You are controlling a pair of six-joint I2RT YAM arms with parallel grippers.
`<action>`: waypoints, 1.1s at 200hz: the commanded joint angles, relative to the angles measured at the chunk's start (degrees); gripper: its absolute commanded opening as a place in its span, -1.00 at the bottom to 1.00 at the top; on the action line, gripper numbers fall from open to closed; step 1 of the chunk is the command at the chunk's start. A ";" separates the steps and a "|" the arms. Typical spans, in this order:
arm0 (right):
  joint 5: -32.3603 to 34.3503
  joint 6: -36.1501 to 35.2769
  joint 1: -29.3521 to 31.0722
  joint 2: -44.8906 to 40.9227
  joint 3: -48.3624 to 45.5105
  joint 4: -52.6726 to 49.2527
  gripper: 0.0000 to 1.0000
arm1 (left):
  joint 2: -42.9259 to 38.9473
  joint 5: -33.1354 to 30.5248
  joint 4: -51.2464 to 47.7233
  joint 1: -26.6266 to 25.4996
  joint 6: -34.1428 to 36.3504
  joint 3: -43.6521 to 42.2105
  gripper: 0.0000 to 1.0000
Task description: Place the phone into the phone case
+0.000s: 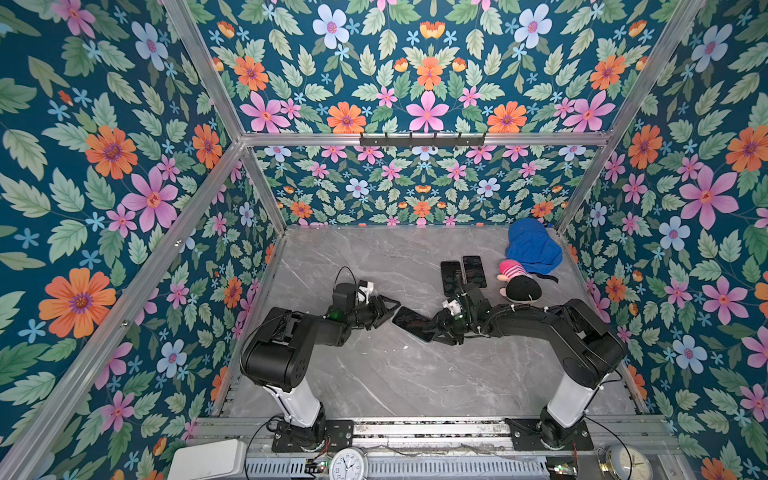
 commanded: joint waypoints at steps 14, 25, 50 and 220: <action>5.43 -4.49 0.04 -2.16 1.14 -15.05 0.10 | -2.73 -3.97 -17.57 0.57 11.63 6.31 0.18; 6.05 -5.65 0.07 -2.20 2.32 -17.37 0.14 | -1.75 -5.00 -19.98 0.65 13.61 8.11 0.18; 7.97 -8.06 0.07 -1.95 4.73 -22.80 0.19 | 2.36 -4.16 -19.46 0.58 14.16 10.55 0.18; 23.43 -19.07 3.28 -2.12 19.75 -51.15 0.78 | 5.66 -1.81 -17.39 -2.99 13.76 10.30 0.19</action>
